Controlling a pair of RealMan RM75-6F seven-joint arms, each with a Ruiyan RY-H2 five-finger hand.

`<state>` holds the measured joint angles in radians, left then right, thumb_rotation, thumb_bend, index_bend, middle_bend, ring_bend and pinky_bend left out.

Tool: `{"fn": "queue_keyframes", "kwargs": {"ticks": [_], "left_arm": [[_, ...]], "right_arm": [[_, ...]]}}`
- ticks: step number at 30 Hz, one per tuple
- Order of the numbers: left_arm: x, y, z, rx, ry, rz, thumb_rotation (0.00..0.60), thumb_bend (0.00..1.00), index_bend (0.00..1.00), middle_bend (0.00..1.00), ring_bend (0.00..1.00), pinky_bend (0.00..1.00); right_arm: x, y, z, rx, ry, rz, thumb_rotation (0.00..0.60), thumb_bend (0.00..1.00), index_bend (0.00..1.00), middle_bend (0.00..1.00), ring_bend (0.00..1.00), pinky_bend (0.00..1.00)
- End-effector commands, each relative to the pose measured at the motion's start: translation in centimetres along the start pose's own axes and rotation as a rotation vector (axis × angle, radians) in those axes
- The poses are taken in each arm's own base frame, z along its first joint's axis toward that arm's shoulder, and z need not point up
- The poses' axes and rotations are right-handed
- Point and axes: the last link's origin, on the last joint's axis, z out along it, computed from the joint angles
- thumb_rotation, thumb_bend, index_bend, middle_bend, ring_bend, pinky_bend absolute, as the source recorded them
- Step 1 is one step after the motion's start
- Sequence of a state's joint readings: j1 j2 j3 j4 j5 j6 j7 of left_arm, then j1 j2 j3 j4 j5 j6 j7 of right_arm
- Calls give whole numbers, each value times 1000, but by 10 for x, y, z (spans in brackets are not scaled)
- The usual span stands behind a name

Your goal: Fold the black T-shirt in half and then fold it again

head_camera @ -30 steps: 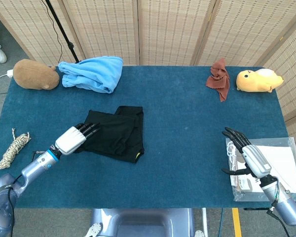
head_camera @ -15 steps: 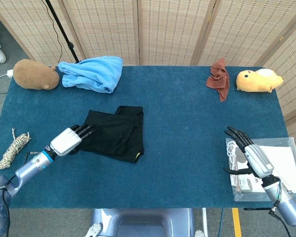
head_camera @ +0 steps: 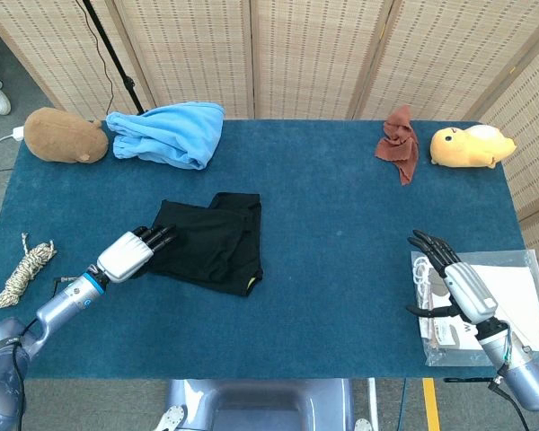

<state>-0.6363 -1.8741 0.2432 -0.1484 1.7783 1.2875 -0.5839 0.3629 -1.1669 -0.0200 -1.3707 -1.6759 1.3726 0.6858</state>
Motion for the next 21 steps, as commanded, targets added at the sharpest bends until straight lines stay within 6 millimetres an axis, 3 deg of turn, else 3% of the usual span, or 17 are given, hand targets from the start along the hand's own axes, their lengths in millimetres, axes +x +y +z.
{"fn": "queue_keyframes", "kwargs": {"ticks": [1,4,8,11,21], "left_arm": [[1,0,2,1,2,8,600,312,96,4,159,285],[1,2,2,-1,8,12,600,344,199,70,194,288],[0,4,1,-9,17,30,600,367,434,274,326,359],[1,5,2,-6,27,34,600,382,557,387,415,421],[4,8,5,2,60,17,600,502,717,544,554,582]], "right_arm": [[1,1,0,-3,2,1,600,0,0,0,0,0],[0,1,0,-3,-1,0,600,0,0,0,0,0],[0,1,0,-2,-2,-2,600,0,0,0,0,0],[0,1,1,0,-1,-3,600,0,0,0,0,0],[0,1,0,-2,-1,-5,600,0,0,0,0,0]]}}
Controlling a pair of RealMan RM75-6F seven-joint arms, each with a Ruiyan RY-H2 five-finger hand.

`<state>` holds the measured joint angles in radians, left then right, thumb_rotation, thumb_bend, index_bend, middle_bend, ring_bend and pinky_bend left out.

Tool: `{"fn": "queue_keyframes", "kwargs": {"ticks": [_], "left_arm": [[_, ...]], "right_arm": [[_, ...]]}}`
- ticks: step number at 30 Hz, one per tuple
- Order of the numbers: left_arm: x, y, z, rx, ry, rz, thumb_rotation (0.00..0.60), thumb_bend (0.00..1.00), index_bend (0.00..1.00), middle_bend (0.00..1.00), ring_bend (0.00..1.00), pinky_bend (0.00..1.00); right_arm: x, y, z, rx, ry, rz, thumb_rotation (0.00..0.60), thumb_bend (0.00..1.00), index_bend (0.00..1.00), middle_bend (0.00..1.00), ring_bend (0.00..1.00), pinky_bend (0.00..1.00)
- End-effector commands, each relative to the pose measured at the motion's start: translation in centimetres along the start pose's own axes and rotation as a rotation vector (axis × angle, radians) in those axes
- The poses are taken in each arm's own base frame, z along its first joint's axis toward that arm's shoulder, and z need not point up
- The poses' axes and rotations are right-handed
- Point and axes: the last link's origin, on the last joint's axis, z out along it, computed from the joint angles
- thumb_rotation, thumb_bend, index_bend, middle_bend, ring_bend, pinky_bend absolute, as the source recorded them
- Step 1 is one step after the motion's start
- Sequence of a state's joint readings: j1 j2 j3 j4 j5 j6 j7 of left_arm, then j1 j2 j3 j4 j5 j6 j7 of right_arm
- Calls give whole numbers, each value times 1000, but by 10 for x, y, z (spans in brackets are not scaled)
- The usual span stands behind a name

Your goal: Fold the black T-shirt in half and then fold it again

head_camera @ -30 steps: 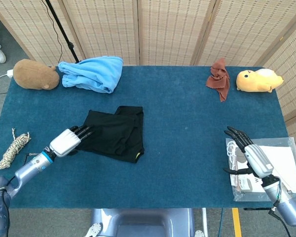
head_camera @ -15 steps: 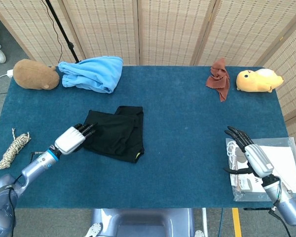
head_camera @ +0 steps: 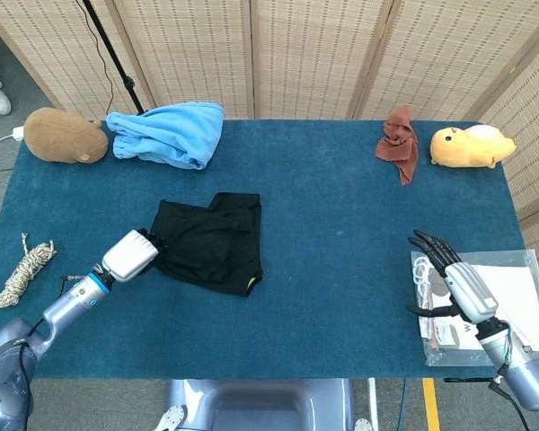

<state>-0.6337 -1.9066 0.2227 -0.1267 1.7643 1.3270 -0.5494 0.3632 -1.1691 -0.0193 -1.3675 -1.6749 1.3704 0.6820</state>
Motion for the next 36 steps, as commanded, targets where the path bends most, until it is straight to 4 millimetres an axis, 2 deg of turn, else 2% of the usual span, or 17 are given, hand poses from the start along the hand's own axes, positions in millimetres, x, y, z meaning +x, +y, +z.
{"fn": "queue_keyframes", "kwargs": {"ticks": [1,13,21,29,36], "left_arm": [[0,0,0,3,3,0,600,503,718,545,555,584],[7,-6,-3,18,39,16,600,503,744,565,562,585],[5,-9,-18,9,28,31,600,503,777,588,575,593],[7,-24,-49,42,35,33,600,503,781,592,575,593],[5,-34,-97,56,5,49,600,503,783,593,575,593]], "right_arm": [[0,0,0,0,0,0,600,0,0,0,0,0],[-1,0,1,1,-4,-1,600,0,0,0,0,0],[-2,-1,1,2,-6,-2,600,0,0,0,0,0],[-5,-1,2,3,-20,-2,600,0,0,0,0,0],[-12,-1,5,-1,-43,-6,600,0,0,0,0,0]]}}
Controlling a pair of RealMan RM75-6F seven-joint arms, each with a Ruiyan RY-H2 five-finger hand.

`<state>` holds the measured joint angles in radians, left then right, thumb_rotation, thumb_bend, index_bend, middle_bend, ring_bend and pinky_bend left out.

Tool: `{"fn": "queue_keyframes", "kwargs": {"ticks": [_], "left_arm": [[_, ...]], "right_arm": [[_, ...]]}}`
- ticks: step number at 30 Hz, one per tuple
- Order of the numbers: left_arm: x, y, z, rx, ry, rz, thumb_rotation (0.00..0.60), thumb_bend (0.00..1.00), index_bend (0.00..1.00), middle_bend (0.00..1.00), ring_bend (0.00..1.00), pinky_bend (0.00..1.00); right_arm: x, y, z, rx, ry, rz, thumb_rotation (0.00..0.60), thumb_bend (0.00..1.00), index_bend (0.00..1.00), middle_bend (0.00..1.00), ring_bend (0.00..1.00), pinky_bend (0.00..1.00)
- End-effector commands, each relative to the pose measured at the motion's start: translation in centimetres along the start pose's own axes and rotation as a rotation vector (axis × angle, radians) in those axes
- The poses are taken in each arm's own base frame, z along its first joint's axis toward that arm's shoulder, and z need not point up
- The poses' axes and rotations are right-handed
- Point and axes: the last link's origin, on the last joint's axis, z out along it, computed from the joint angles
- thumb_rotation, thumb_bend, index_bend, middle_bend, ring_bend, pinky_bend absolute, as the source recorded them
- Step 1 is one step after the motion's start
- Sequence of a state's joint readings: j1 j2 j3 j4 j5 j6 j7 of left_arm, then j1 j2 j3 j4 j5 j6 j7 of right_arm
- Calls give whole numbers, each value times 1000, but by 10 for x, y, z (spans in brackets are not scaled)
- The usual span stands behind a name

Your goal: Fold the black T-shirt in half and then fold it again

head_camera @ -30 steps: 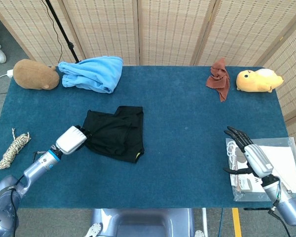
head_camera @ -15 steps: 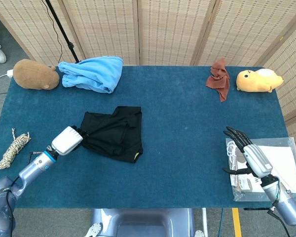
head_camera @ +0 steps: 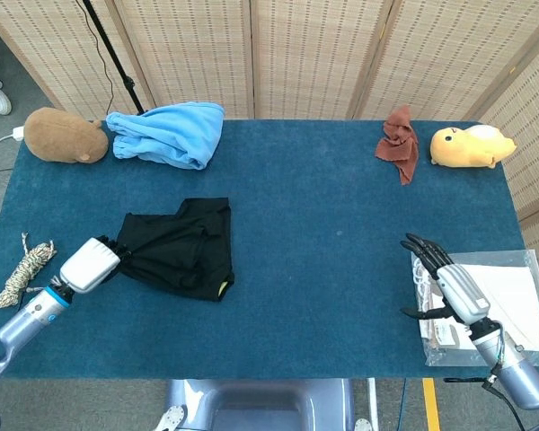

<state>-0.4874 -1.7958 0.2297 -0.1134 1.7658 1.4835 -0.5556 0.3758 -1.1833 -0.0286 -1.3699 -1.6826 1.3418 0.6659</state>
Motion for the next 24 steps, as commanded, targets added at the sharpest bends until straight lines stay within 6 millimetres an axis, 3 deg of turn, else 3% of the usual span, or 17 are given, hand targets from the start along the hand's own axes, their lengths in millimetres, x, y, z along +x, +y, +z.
{"fn": "queue_keyframes", "kwargs": {"ticks": [1,10,14,18,22,24], "left_arm": [[-1,-4,-23,-2,-19,11,600,503,784,593,575,593],[5,-15,-87,24,-41,28,600,498,796,599,579,595],[12,-24,-115,118,2,31,600,485,823,624,596,610],[19,-32,-122,148,17,51,600,479,816,623,593,610],[17,-29,-116,119,1,28,600,377,686,511,510,610],[14,-28,-113,104,-14,22,600,223,528,374,406,597]], "right_arm": [[-2,0,1,-2,-9,-3,600,0,0,0,0,0],[-11,2,7,-14,-46,-11,600,0,0,0,0,0],[-13,2,9,-15,-52,-14,600,0,0,0,0,0],[-13,2,10,-12,-53,-13,600,0,0,0,0,0],[-13,0,11,-5,-55,-12,600,0,0,0,0,0],[-13,-1,10,-2,-56,-12,600,0,0,0,0,0]]}}
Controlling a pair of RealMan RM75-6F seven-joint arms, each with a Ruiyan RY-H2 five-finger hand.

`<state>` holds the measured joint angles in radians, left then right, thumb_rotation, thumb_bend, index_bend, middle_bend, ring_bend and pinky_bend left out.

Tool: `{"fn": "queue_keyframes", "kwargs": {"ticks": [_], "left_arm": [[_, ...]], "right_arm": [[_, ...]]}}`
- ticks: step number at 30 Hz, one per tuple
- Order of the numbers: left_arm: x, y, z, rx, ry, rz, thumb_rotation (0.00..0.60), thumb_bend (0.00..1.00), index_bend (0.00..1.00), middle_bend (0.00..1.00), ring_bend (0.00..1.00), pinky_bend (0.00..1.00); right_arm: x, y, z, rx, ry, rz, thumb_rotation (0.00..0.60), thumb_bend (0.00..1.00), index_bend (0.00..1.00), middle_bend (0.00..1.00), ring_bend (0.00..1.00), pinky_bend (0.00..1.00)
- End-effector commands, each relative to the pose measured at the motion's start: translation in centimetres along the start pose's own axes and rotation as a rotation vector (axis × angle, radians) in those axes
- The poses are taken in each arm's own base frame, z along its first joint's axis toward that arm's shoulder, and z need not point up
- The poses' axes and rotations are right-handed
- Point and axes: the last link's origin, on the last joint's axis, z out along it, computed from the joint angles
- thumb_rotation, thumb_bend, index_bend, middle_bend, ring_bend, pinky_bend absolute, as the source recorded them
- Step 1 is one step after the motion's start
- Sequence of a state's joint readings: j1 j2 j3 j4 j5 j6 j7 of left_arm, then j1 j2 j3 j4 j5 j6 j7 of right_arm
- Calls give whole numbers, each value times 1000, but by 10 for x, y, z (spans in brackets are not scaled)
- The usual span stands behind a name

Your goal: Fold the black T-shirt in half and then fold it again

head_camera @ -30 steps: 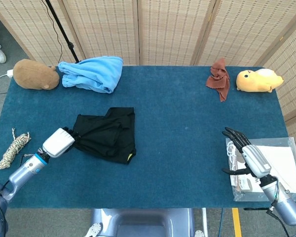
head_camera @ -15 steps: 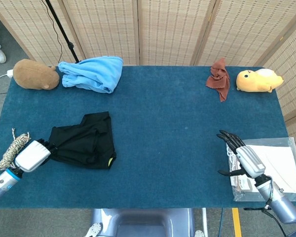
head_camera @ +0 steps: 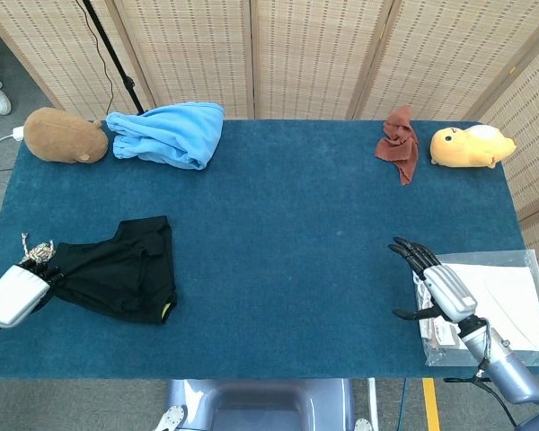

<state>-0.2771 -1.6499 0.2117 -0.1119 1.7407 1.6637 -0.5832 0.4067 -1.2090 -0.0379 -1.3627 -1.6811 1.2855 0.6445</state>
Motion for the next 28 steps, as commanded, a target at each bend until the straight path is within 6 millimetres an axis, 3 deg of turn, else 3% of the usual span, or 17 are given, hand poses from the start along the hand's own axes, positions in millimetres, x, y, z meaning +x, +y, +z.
{"fn": "queue_keyframes", "kwargs": {"ticks": [1,4,9,15,18,24,26,28], "left_arm": [[-5,1,5,-19,-40,7,600,173,480,332,373,587],[-8,1,11,-40,-73,18,600,62,326,191,255,519],[-10,-2,19,-68,-122,27,579,0,159,49,141,429],[3,-2,20,-82,-54,-51,552,0,78,10,99,400],[9,-1,16,-40,28,-156,510,0,2,0,12,279],[17,8,6,14,125,-445,385,0,0,0,0,53],[22,13,6,43,168,-498,375,0,0,0,0,13],[25,18,8,99,197,-496,404,0,0,0,0,0]], "right_arm": [[0,-1,-1,4,0,1,600,0,0,0,0,0],[1,-2,-2,6,5,2,600,0,0,0,0,0],[3,-2,-5,6,17,3,600,0,0,0,0,0],[3,-2,-6,7,18,3,600,0,0,0,0,0],[4,-4,-8,13,21,5,600,0,0,0,0,0],[8,-9,-14,30,33,3,600,0,0,0,0,0],[9,-11,-16,37,44,-12,600,0,0,0,0,0],[11,-12,-17,39,63,-38,600,0,0,0,0,0]]}}
